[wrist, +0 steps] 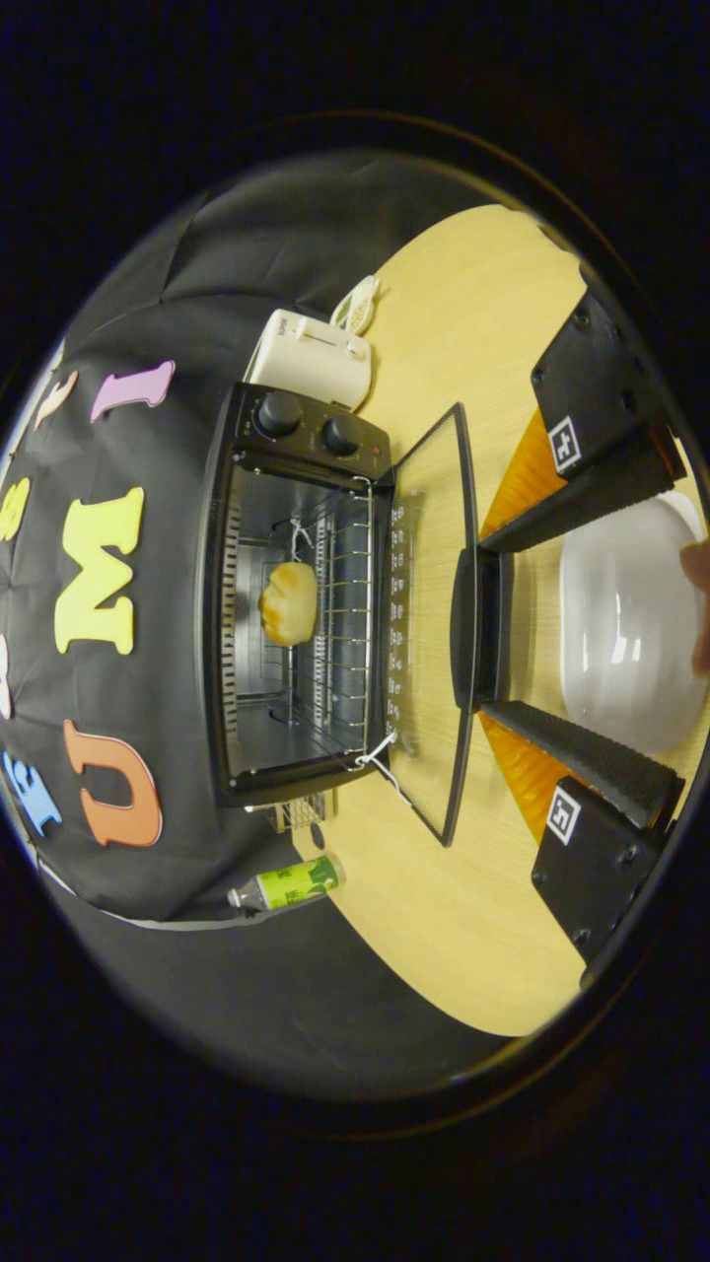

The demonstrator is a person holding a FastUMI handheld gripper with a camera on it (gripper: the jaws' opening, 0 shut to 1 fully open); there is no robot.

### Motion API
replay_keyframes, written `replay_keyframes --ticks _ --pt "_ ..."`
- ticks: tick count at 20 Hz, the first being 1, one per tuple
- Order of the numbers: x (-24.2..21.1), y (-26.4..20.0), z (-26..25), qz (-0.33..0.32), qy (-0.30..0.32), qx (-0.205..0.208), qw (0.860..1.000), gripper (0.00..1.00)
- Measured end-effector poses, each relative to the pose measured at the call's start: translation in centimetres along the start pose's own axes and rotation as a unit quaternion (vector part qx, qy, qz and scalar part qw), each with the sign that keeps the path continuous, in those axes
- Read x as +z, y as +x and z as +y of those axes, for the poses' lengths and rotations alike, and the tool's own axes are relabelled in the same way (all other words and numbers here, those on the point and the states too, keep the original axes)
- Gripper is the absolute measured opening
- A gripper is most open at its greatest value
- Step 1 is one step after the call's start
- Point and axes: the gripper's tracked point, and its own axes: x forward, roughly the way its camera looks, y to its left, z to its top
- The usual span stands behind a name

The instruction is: Open the toaster oven, put the food inside, and close the toaster oven door.

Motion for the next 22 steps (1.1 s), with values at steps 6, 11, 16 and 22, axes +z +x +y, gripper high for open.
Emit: replay_keyframes --ticks 6,11,16,22 --pt "5.9 -1.1 0.0 -0.073 -0.007 0.002 0.997 1.0" --pt "11.3 -0.1 -0.3 -0.124 0.014 0.01 0.992 1.0" --pt "14.3 0.1 -0.3 -0.145 0.012 0.007 0.989 1.0" --pt "16.2 -5.6 0.4 -0.184 0.009 0.017 0.983 1.0"
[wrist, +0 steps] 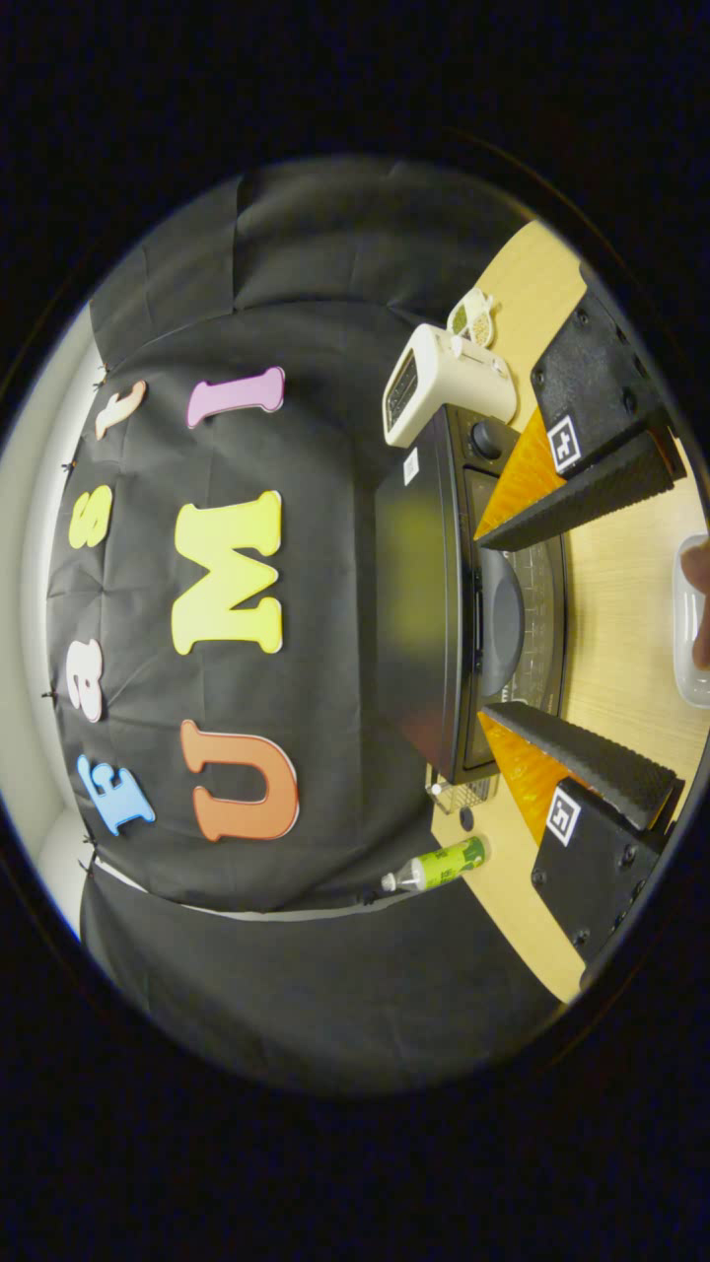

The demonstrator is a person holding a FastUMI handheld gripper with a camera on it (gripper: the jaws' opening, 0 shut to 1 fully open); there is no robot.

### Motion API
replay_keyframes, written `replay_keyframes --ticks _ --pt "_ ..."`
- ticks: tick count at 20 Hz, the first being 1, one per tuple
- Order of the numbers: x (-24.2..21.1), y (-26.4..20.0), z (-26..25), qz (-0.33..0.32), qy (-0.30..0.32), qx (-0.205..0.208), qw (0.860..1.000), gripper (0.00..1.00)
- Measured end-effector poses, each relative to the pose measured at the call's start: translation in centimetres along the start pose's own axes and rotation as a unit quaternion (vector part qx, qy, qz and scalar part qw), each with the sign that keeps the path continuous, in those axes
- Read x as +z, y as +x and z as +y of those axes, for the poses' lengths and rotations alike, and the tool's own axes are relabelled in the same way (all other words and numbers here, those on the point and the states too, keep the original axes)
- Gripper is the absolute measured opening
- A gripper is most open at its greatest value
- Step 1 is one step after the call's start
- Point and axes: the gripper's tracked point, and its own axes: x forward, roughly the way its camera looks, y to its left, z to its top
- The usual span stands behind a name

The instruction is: Open the toaster oven, put the food inside, and close the toaster oven door.

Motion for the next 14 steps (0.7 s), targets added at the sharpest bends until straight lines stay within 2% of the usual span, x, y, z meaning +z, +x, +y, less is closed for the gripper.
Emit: replay_keyframes --ticks 7,14 --pt "4.0 -10.0 -0.3 -0.037 -0.001 -0.027 0.999 1.0" --pt "4.5 -19.4 0.9 -0.052 -0.003 -0.034 0.998 1.0"
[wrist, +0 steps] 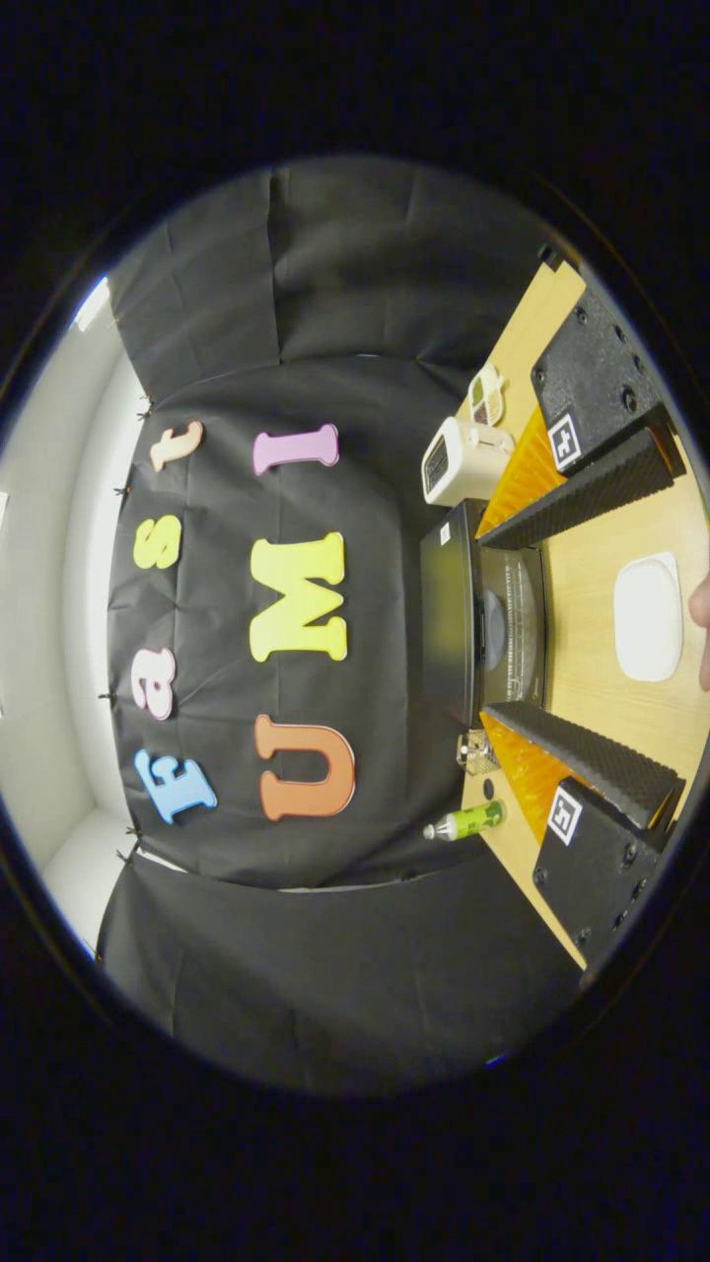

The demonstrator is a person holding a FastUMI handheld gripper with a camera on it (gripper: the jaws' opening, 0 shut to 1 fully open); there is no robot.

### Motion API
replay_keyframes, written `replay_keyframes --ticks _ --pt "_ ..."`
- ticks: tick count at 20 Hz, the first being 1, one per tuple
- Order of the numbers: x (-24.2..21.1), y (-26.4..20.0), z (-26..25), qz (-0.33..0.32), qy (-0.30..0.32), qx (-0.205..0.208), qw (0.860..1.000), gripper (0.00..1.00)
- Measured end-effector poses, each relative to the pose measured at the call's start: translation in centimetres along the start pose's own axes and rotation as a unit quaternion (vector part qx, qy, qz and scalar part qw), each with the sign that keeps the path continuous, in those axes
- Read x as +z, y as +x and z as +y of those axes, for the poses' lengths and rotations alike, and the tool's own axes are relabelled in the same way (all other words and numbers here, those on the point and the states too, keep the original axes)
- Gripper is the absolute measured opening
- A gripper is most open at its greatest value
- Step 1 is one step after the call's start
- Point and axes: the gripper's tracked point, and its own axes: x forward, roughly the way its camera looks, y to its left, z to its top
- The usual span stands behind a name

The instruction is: Open the toaster oven, put the food inside, and close the toaster oven door.

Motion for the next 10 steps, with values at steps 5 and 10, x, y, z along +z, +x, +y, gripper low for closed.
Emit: replay_keyframes --ticks 5,10 --pt "1.5 -5.5 0.2 -0.025 -0.02 -0.005 0.999 1.0" --pt "3.1 -10.5 0.6 -0.065 -0.006 0.005 0.998 1.0"
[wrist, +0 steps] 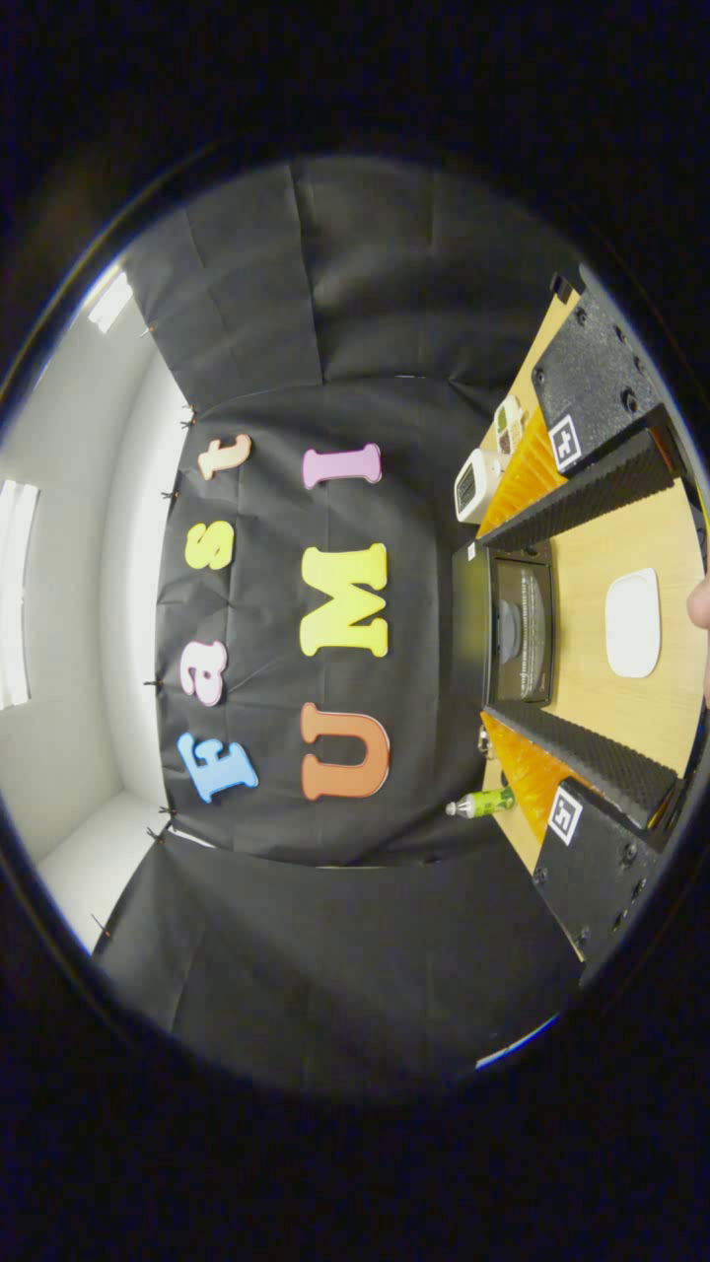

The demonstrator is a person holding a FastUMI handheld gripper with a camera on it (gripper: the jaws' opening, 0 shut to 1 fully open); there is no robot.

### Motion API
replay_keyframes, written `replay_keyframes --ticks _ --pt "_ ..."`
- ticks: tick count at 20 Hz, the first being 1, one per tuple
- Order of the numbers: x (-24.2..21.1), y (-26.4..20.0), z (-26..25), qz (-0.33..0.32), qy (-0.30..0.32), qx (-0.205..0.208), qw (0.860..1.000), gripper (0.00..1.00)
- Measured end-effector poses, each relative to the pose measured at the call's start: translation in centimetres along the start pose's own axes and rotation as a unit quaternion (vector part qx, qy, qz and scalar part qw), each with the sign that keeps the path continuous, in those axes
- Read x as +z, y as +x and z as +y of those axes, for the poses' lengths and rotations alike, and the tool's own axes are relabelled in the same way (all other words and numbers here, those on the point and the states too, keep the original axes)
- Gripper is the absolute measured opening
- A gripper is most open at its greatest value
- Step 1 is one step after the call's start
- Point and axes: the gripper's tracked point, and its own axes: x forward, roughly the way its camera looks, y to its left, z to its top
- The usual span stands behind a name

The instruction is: Open the toaster oven, put the food inside, and close the toaster oven door.

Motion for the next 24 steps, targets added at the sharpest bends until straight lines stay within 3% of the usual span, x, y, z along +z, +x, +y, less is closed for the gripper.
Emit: replay_keyframes --ticks 8,18,24 --pt "1.0 -3.7 -1.3 -0.007 0.013 -0.003 1.0 1.0" --pt "-0.8 -2.5 -0.3 0.031 -0.012 0.0 0.999 1.0" --pt "-1.7 -1.0 -0.5 0.039 0.033 -0.014 0.999 1.0"
